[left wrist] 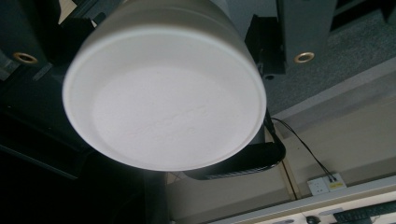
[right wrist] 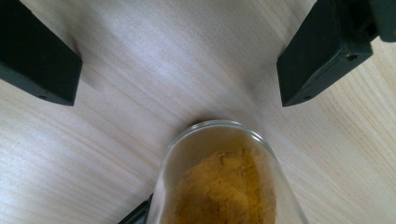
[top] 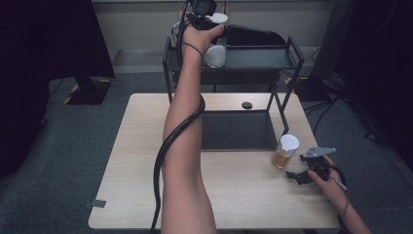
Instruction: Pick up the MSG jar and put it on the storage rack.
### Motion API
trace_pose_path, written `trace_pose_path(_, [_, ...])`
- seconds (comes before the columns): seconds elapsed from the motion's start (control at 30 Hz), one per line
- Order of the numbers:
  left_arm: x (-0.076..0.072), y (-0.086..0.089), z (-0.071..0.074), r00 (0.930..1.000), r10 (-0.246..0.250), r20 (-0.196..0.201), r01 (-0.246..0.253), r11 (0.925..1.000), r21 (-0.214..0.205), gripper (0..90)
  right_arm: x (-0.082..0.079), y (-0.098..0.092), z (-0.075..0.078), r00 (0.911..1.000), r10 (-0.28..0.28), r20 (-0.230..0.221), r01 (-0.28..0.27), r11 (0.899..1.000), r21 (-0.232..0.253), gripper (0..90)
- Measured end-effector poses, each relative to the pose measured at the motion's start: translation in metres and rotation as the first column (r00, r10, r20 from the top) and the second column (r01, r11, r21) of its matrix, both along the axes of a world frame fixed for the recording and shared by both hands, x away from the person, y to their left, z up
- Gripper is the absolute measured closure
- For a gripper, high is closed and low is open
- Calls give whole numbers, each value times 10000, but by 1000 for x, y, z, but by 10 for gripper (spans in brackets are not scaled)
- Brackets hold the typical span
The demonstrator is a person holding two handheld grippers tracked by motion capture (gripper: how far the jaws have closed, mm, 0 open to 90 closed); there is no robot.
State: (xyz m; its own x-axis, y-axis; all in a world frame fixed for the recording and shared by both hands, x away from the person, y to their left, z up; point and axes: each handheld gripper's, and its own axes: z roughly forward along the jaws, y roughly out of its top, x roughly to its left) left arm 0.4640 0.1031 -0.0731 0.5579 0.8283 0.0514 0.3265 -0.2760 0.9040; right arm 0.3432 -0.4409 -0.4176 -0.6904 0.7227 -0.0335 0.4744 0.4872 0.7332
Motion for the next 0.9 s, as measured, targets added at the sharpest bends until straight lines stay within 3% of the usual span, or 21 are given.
trace_pose_path(0.33, [-2,1,-4,10000,57,60,-56,9999,-138,322,0,0,0,10000,0,1,0,10000,-1,0])
trace_pose_path(0.53, [-7,4,-8,9991,432,13,-431,9973,-588,135,0,0,0,10000,1,2,-1,10000,-3,0])
trace_pose_path(0.9, [-19,13,-17,9998,169,58,-164,9968,-777,48,0,0,0,10000,0,-2,0,10000,-5,0])
